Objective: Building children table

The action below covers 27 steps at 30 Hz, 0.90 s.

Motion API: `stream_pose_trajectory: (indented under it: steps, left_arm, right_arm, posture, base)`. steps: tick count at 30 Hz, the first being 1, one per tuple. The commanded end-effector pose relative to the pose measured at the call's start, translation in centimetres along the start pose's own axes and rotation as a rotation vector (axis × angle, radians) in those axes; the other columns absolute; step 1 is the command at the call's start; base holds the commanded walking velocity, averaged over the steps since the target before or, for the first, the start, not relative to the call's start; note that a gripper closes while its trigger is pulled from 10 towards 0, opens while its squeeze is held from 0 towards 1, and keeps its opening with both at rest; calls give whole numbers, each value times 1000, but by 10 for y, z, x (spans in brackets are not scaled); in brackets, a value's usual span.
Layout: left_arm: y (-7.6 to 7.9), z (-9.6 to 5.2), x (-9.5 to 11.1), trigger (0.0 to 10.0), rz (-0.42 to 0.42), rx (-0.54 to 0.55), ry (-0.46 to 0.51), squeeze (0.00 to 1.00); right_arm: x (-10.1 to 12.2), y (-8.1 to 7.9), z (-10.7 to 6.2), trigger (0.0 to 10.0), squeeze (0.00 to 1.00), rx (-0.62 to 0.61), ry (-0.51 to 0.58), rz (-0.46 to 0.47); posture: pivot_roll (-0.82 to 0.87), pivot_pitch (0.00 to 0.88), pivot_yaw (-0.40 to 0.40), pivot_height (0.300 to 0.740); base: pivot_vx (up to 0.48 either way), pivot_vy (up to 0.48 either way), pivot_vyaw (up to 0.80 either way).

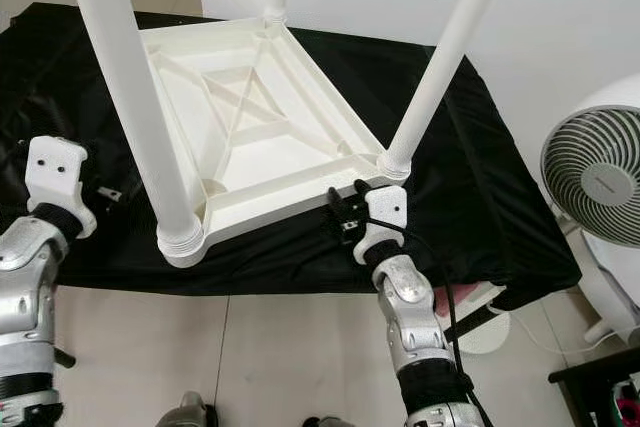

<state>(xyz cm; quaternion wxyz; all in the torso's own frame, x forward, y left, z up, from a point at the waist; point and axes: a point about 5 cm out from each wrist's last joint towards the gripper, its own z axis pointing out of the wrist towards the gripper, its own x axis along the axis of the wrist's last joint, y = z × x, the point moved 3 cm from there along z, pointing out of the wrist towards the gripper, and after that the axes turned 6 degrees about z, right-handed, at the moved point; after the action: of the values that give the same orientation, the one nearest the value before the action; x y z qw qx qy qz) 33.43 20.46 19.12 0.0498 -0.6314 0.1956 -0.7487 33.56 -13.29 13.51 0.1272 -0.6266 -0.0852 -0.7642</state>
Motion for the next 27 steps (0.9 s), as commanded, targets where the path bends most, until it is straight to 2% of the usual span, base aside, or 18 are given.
stream_pose_trajectory:
  steps: [1,3,4,5,7,10,16,21,23,25,27]
  left_arm:
    - [6,4,-3,10000,-9,-6,-15,0]
    - [17,7,-2,10000,-38,-33,-10,0]
    - [17,7,-2,10000,-38,-33,-10,0]
    - [33,13,2,10000,-73,-68,2,0]
    - [44,18,7,10000,-101,-69,11,0]
    - [46,18,7,10000,-112,-68,11,0]
    - [66,24,15,10000,-155,-94,31,0]
    - [70,25,17,10000,-168,-97,38,0]
    - [76,26,20,10000,-177,-111,48,0]
    - [88,29,27,10000,-204,-135,69,0]
    - [92,29,30,10000,-212,-139,73,0]
  right_arm:
    - [-2,5,-4,10000,0,-19,-9,-8]
    - [0,9,-6,10000,0,-31,1,-10]
    - [0,9,-6,10000,0,-31,1,-10]
    - [3,17,-11,10000,0,-74,14,-20]
    - [5,23,-14,10000,0,-123,21,-28]
    - [5,25,-15,10000,0,-133,22,-29]
    - [12,28,-17,10000,0,-166,58,-11]
    - [14,31,-18,10000,0,-178,67,-11]
    - [16,35,-19,10000,0,-192,75,-15]
    - [21,46,-23,10000,0,-241,91,-30]
    - [23,53,-25,10000,0,-274,99,-36]
  posture:
    - [147,100,-56,740]
    - [137,98,-46,740]
    - [137,98,-46,740]
    - [123,96,-31,740]
    - [123,96,-31,740]
    - [117,96,-26,740]
    - [105,91,-19,740]
    - [102,89,-17,740]
    - [96,87,-16,740]
    - [92,81,-16,740]
    - [90,80,-15,740]
  base:
    - [0,0,0]
    - [0,0,0]
    - [0,0,0]
    - [0,0,0]
    - [0,0,0]
    - [0,0,0]
    - [0,0,0]
    - [0,0,0]
    - [0,0,0]
    - [0,0,0]
    - [0,0,0]
